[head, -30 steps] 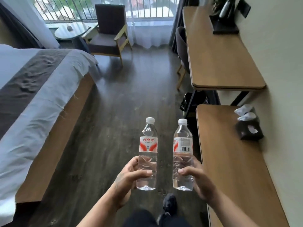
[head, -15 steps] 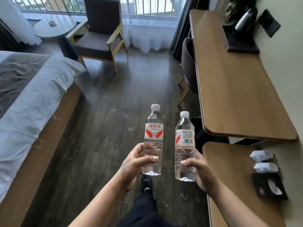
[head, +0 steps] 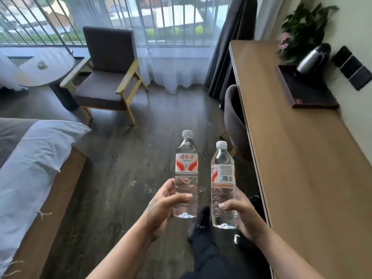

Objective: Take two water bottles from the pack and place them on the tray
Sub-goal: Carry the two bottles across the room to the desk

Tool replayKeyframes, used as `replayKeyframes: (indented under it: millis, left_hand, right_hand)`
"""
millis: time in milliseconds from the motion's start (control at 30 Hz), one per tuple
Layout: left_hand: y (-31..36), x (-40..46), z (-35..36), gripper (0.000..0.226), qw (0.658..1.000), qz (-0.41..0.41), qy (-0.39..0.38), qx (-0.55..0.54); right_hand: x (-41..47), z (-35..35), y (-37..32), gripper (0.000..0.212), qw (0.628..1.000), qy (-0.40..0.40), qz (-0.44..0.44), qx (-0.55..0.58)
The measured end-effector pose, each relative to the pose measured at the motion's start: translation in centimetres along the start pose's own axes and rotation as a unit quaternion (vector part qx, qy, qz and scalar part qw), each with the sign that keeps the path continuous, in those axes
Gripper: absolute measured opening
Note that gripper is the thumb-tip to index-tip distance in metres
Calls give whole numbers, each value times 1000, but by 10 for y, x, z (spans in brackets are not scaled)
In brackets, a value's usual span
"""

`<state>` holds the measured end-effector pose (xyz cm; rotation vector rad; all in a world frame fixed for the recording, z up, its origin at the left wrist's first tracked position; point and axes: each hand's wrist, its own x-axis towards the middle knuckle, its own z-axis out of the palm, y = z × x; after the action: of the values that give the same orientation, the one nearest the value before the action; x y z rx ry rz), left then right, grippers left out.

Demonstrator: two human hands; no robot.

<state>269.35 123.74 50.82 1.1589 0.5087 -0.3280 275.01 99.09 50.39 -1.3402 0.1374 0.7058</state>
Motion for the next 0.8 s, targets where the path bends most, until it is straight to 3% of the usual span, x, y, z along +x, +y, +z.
replayKeyframes:
  millis: [200, 500, 800]
  left_hand:
    - [97, 127, -1, 67, 1000, -11, 20, -20]
    - [234, 301, 2, 64, 999, 5, 22, -26]
    - [364, 501, -20, 67, 999, -9, -41, 19]
  right_hand:
    - [154, -21, -93, 86, 998, -51, 28, 5]
    - [344, -33, -228, 86, 998, -48, 25, -35]
    - [523, -35, -314, 79, 1000, -11, 4, -11]
